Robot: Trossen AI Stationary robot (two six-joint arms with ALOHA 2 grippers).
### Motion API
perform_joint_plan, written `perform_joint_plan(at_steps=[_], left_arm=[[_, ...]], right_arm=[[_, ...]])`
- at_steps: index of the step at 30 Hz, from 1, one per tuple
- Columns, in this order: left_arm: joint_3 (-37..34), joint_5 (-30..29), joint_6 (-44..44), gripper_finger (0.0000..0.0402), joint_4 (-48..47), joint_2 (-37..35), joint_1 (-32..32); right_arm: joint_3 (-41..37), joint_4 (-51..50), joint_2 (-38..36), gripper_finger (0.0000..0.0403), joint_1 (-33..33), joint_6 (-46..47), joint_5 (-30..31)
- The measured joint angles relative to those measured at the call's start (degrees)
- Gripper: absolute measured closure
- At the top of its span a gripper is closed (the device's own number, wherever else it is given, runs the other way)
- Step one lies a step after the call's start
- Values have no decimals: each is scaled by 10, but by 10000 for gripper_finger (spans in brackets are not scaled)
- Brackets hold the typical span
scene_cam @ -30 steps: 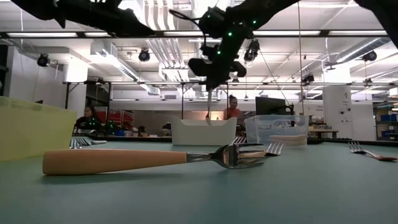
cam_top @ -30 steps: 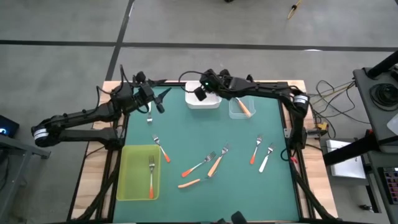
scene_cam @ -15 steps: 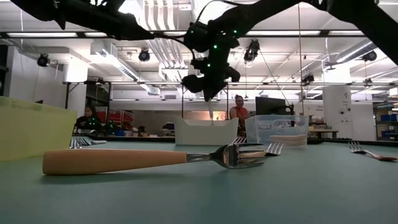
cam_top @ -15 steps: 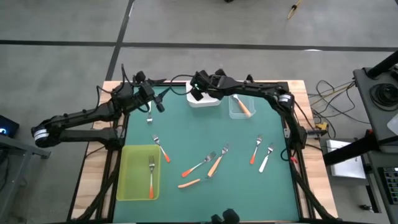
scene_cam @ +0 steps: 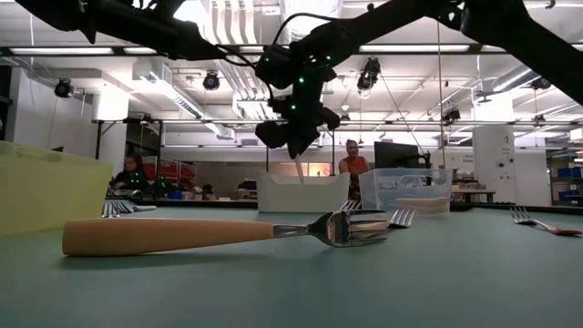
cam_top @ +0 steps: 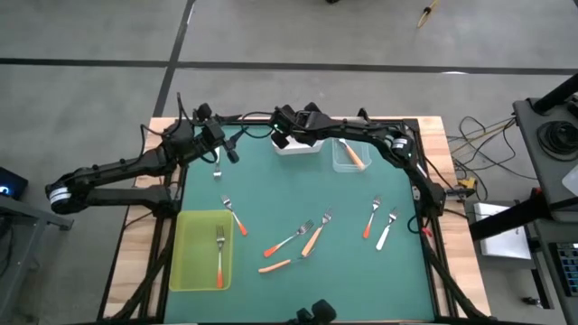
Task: Sort silverware by color (type)
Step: Put the white fork into the white bin
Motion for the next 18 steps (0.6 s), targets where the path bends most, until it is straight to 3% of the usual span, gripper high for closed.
perform_joint_plan(at_steps=[11, 18], left_arm=[[0, 0, 0, 238, -2, 0, 0], [0, 0, 0, 238, -1, 0, 0]], right_arm=[[-2, 4, 0, 367, 3, 15, 0], [-2, 31, 0, 321, 5, 10, -34]])
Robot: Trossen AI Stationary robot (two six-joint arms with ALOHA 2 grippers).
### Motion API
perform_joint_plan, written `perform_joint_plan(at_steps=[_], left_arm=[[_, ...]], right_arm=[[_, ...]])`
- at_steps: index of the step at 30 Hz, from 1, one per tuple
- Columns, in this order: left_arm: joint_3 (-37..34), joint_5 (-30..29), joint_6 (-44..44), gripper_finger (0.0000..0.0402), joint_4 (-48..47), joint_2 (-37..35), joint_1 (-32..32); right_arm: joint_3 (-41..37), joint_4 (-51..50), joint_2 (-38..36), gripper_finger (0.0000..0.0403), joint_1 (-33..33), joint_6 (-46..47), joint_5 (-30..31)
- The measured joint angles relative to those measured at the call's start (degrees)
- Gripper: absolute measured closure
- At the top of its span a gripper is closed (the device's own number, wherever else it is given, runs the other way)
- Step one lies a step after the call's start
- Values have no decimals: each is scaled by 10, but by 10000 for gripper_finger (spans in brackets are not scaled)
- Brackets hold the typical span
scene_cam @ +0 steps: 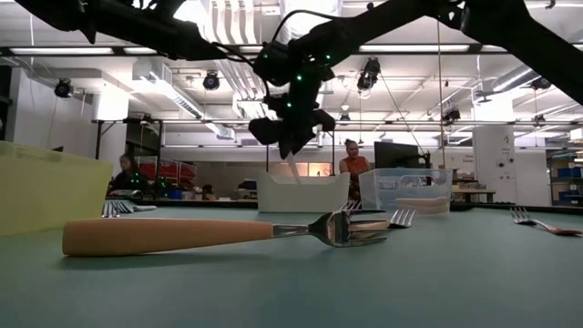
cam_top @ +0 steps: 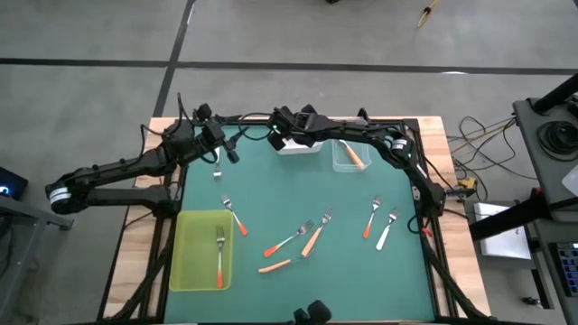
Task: Sort silverware by color (type)
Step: Put the white fork into the white bin, then put the orange fork into the yellow bin
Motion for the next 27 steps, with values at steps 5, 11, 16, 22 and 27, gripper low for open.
perform_joint_plan(at_steps=[5, 11, 16, 22, 27], left_arm=[[0, 0, 0, 238, 0, 0, 0], [0, 0, 0, 238, 0, 0, 0], [0, 0, 0, 238, 0, 0, 0], [0, 0, 0, 238, 0, 0, 0], [0, 0, 0, 238, -1, 0, 0]], right_arm=[[0, 12, 0, 289, 0, -8, -7], [13, 12, -2, 272, 1, -16, -12], [26, 9, -3, 260, 1, -16, -32], [31, 11, -3, 259, 1, -19, -37], [45, -14, -15, 259, 3, -47, -39]])
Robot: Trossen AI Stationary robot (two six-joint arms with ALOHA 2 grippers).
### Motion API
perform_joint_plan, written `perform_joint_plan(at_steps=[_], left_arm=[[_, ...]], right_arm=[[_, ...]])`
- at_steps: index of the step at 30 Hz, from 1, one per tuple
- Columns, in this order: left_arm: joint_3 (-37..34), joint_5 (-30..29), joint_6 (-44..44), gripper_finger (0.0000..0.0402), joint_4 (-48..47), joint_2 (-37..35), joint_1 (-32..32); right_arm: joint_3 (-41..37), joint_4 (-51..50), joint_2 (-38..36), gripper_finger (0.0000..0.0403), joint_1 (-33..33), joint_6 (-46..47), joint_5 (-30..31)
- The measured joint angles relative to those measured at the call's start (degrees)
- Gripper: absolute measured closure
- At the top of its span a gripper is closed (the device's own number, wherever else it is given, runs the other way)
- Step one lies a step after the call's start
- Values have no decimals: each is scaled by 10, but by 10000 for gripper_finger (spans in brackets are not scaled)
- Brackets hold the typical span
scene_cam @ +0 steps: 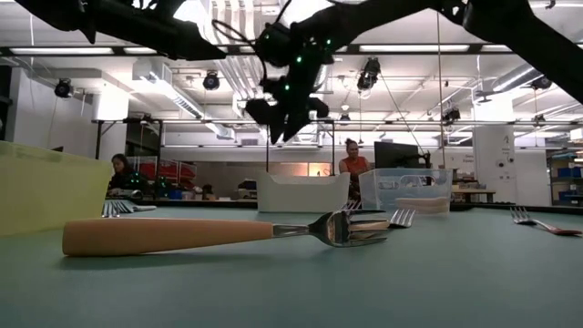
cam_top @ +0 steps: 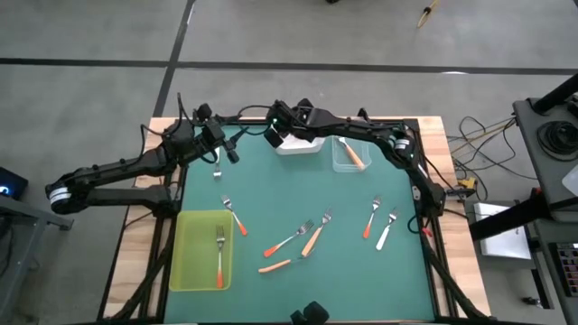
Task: Sort silverware by color (type)
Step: Put the orange fork into the yellow bin
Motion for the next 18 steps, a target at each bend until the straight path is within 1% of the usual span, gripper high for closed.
perform_joint_plan(at_steps=[7, 11, 15, 18], left_arm=[[0, 0, 0, 238, -3, 0, 0], [0, 1, 0, 238, -4, 0, 0], [0, 1, -1, 238, -4, 0, 0], [2, 1, -6, 238, -6, 0, 0]], right_arm=[[-2, -64, -63, 259, 11, -43, -3], [-20, -110, -110, 259, 21, -47, -4], [-79, -110, -173, 259, 28, -46, -4], [-151, -85, -231, 259, 35, -41, -4]])
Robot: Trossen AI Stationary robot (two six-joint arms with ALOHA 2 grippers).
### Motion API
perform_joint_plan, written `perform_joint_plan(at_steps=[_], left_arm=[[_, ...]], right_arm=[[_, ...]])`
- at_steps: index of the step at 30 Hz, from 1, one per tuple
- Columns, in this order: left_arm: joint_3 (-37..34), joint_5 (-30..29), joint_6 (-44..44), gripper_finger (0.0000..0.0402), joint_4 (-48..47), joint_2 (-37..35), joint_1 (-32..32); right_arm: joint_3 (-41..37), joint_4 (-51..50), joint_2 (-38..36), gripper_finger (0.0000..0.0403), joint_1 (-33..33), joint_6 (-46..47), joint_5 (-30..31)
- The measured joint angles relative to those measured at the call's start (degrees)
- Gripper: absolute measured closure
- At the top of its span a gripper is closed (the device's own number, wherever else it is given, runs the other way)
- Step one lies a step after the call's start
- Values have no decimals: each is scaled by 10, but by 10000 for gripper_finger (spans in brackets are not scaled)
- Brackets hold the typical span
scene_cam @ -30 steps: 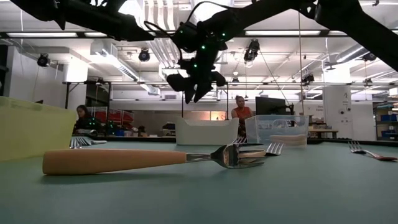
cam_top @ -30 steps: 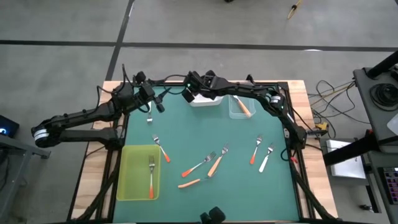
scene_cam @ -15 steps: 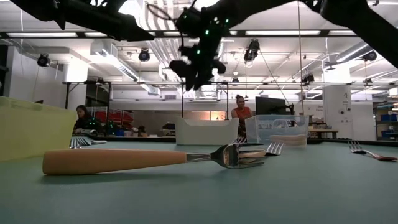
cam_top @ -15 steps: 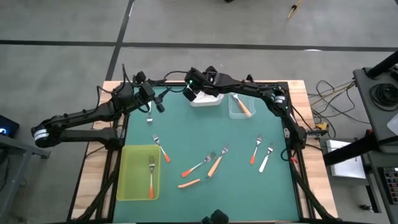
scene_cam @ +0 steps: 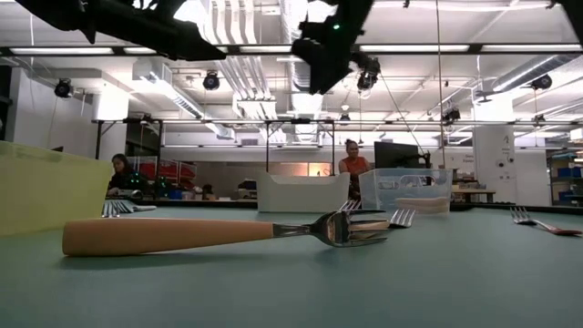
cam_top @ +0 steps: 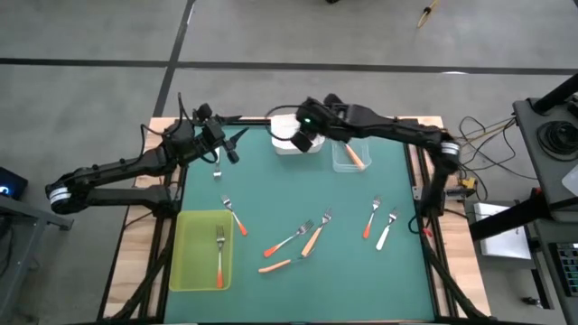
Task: Sort silverware by color (type)
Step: Put the orange fork into the yellow bin
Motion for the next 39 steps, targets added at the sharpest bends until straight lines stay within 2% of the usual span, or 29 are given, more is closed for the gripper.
perform_joint_plan(at_steps=[4, 11, 19, 24, 30, 35, 39], left_arm=[[11, 0, -21, 238, 2, 6, 0], [49, 0, -72, 238, -44, 46, 0], [126, 0, -171, 238, -273, 108, 0], [182, 0, -258, 238, -412, 143, -1], [244, 0, -350, 238, -546, 189, -9], [265, 0, -402, 238, -608, 222, -27], [265, 0, -410, 238, -614, 240, -43]], right_arm=[[-116, 79, -77, 259, 9, 7, -12], [-304, 244, -194, 259, 14, -47, -83], [-452, 352, -288, 259, 15, -98, -147], [-496, 381, -321, 259, 14, -127, -149], [-503, 382, -342, 259, 14, -159, -149], [-506, 378, -342, 259, 14, -162, -149], [-519, 377, -341, 259, 14, -161, -155]])
